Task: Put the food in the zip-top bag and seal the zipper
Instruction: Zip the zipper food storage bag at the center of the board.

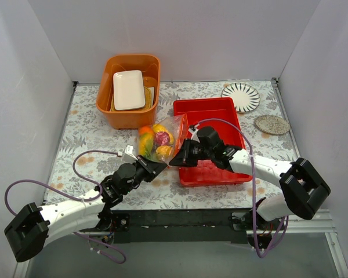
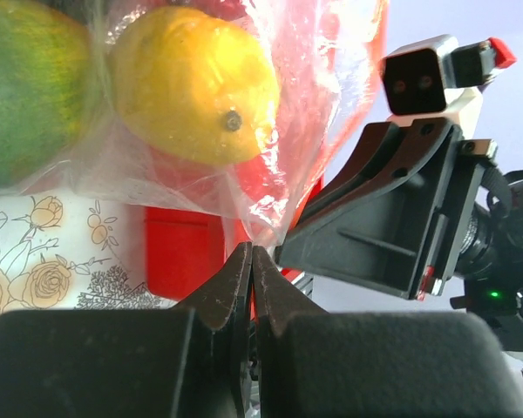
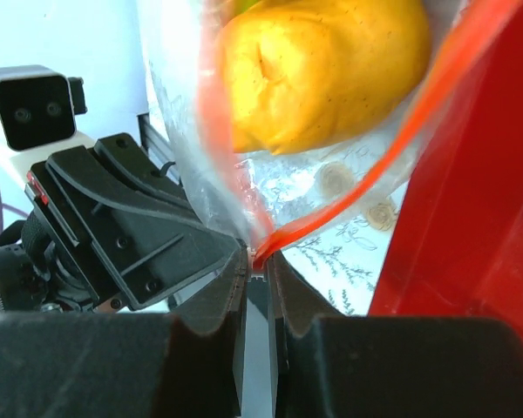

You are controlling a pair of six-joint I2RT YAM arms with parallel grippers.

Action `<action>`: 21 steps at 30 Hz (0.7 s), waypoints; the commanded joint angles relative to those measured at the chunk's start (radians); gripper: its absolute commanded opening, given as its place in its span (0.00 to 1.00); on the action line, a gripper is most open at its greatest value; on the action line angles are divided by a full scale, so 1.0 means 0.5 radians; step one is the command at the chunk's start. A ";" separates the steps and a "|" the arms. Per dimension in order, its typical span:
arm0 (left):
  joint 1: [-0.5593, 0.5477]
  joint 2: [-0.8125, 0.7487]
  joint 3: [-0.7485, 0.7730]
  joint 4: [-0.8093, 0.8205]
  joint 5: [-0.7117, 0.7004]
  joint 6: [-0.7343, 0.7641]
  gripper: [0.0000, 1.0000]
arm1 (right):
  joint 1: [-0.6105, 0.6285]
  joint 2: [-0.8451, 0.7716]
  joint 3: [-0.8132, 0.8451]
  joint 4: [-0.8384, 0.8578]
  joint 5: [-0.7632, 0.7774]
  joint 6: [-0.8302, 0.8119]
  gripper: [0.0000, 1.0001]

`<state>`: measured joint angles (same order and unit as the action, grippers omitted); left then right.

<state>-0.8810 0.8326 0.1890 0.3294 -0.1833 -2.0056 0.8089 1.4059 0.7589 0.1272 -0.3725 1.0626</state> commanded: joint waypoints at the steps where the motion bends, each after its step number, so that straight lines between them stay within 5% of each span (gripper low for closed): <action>1: -0.008 -0.012 -0.025 -0.064 0.072 -0.664 0.00 | -0.056 -0.051 0.108 -0.061 0.174 -0.116 0.05; 14: -0.008 0.044 -0.065 0.019 0.112 -0.671 0.00 | -0.108 -0.088 0.090 0.003 0.107 -0.113 0.05; 21: -0.008 0.041 -0.117 0.289 0.029 -0.652 0.62 | -0.108 -0.091 0.065 0.019 0.015 -0.073 0.05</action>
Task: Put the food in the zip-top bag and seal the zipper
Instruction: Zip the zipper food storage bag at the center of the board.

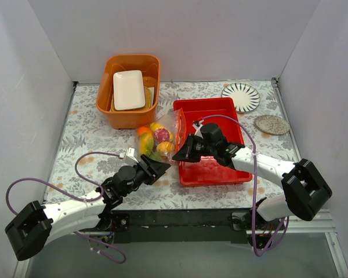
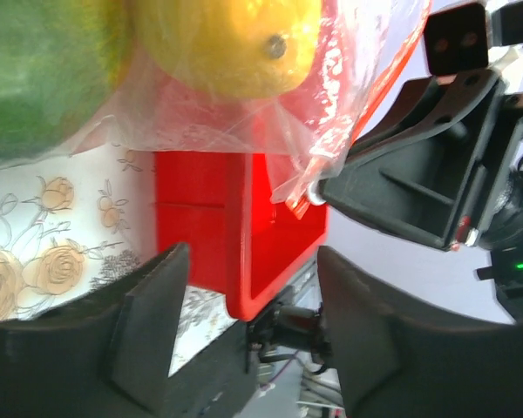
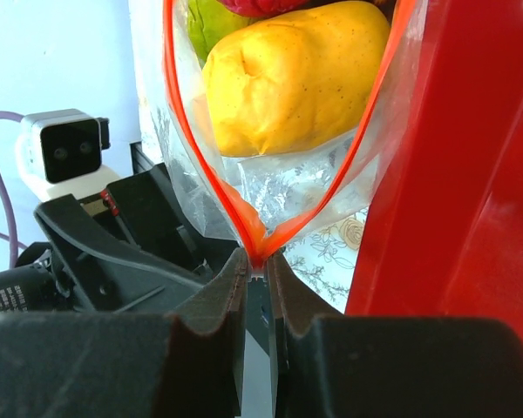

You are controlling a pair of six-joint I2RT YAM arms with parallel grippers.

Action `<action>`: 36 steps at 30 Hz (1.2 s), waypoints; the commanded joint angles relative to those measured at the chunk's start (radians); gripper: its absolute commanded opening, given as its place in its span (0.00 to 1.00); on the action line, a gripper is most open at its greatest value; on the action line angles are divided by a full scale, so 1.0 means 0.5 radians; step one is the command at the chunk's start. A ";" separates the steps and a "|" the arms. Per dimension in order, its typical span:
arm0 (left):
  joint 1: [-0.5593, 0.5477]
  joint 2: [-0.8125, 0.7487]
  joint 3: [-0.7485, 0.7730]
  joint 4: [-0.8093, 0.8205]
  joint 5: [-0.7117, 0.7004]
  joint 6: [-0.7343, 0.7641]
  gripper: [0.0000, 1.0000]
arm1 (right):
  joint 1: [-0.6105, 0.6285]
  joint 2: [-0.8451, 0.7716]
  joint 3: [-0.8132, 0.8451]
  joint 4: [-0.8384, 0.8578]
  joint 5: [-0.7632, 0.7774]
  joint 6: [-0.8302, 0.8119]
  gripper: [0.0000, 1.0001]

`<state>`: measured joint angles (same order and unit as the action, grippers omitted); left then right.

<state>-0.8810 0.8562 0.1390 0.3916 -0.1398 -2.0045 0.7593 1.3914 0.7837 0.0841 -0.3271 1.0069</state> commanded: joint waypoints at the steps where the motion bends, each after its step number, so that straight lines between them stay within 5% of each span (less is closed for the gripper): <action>1: -0.008 0.005 -0.008 0.183 -0.070 -0.645 0.65 | -0.006 -0.065 0.013 0.117 -0.106 0.045 0.05; 6: -0.008 0.107 0.053 0.275 -0.070 -0.590 0.69 | -0.009 -0.065 -0.009 0.154 -0.165 0.085 0.06; 11: -0.005 0.220 0.084 0.361 -0.046 -0.581 0.46 | -0.009 -0.059 -0.079 0.286 -0.245 0.183 0.06; 19: 0.001 0.254 0.121 0.395 -0.085 -0.562 0.40 | -0.009 -0.068 -0.080 0.264 -0.269 0.189 0.06; 26: 0.032 0.273 0.133 0.438 -0.092 -0.565 0.13 | -0.009 -0.052 -0.083 0.255 -0.312 0.198 0.06; 36: 0.047 0.279 0.124 0.462 -0.098 -0.568 0.00 | -0.009 -0.043 -0.067 0.224 -0.340 0.204 0.06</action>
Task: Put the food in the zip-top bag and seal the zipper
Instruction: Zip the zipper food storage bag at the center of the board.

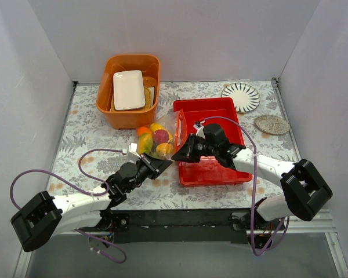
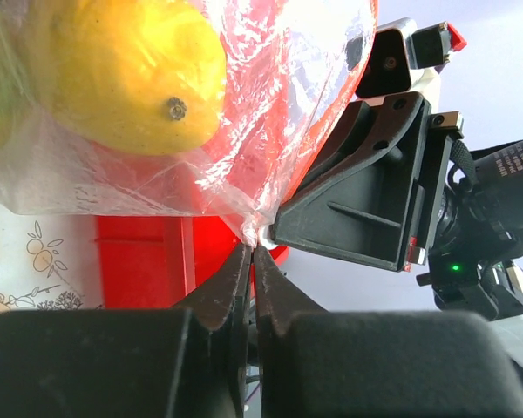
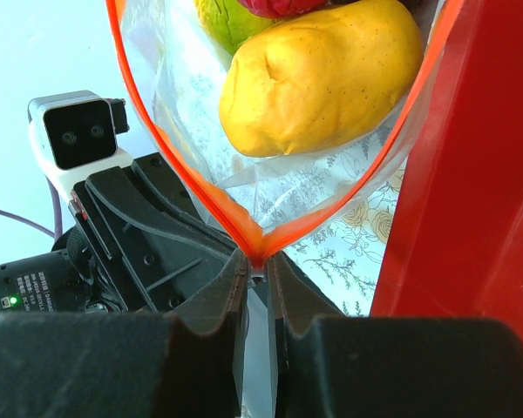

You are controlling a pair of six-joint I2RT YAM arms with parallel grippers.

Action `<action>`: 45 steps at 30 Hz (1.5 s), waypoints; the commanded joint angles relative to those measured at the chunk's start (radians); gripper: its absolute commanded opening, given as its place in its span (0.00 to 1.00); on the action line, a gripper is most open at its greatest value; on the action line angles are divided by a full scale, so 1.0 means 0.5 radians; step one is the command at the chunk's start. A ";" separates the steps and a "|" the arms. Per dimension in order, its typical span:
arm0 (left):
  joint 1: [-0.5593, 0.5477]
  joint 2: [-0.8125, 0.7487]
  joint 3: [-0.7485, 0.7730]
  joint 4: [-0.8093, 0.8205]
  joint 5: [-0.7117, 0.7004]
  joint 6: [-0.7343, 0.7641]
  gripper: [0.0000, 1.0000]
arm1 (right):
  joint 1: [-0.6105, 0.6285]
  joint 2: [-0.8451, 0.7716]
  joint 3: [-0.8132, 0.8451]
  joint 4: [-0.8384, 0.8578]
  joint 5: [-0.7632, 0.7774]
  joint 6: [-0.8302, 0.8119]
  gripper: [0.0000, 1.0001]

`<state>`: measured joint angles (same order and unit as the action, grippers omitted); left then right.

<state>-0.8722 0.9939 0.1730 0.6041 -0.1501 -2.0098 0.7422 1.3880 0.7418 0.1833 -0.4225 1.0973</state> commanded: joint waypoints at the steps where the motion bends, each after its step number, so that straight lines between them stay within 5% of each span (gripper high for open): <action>1: 0.036 0.003 0.053 0.037 -0.077 -0.558 0.00 | 0.025 -0.036 0.011 0.023 -0.152 0.024 0.06; 45: 0.048 -0.515 -0.076 -0.668 -0.049 -0.585 0.00 | -0.061 -0.049 0.096 0.081 0.152 -0.127 0.09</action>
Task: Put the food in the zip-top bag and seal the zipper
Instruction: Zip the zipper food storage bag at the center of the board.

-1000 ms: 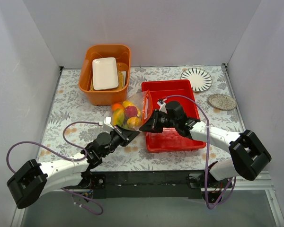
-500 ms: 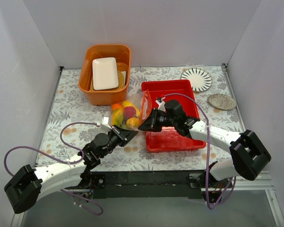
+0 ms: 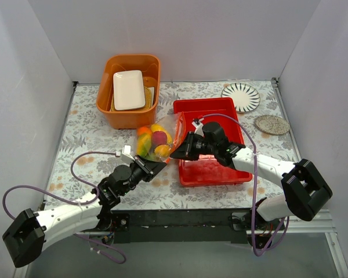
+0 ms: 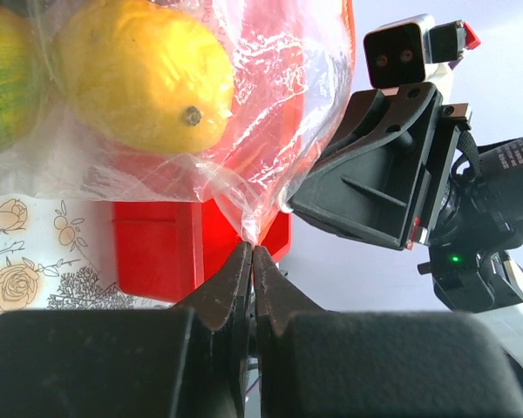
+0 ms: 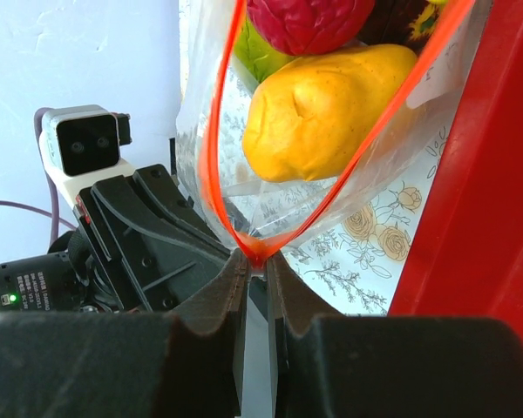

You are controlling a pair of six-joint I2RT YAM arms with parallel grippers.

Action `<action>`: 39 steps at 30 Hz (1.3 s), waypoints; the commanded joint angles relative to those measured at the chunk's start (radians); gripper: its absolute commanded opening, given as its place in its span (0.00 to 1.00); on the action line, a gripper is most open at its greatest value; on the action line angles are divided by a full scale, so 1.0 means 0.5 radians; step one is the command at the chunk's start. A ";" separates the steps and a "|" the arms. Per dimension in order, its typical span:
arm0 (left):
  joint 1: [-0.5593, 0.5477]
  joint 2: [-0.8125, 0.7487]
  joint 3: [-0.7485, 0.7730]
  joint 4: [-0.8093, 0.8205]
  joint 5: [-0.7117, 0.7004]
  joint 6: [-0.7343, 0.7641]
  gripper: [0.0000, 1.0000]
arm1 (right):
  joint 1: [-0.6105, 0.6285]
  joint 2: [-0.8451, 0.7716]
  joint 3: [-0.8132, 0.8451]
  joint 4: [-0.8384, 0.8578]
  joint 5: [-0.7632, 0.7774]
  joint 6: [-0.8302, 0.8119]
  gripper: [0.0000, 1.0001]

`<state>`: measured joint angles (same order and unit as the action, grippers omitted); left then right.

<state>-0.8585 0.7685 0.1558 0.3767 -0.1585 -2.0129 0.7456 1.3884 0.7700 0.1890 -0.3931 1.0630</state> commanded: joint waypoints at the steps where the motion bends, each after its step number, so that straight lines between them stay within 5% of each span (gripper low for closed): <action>1: 0.020 -0.080 -0.030 -0.250 -0.036 -0.576 0.00 | -0.071 -0.046 0.040 0.064 0.090 -0.061 0.09; 18: 0.020 -0.380 0.093 -0.836 -0.131 -0.429 0.00 | -0.144 -0.034 0.043 0.021 0.010 -0.123 0.08; 39: 0.020 -0.616 0.158 -1.161 -0.211 -0.423 0.00 | -0.270 0.006 0.101 0.006 -0.064 -0.202 0.09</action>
<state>-0.8566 0.4847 0.2077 -0.0841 -0.2108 -2.0132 0.6552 1.3899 0.7708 0.1745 -0.4568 0.9932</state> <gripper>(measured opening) 0.011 0.174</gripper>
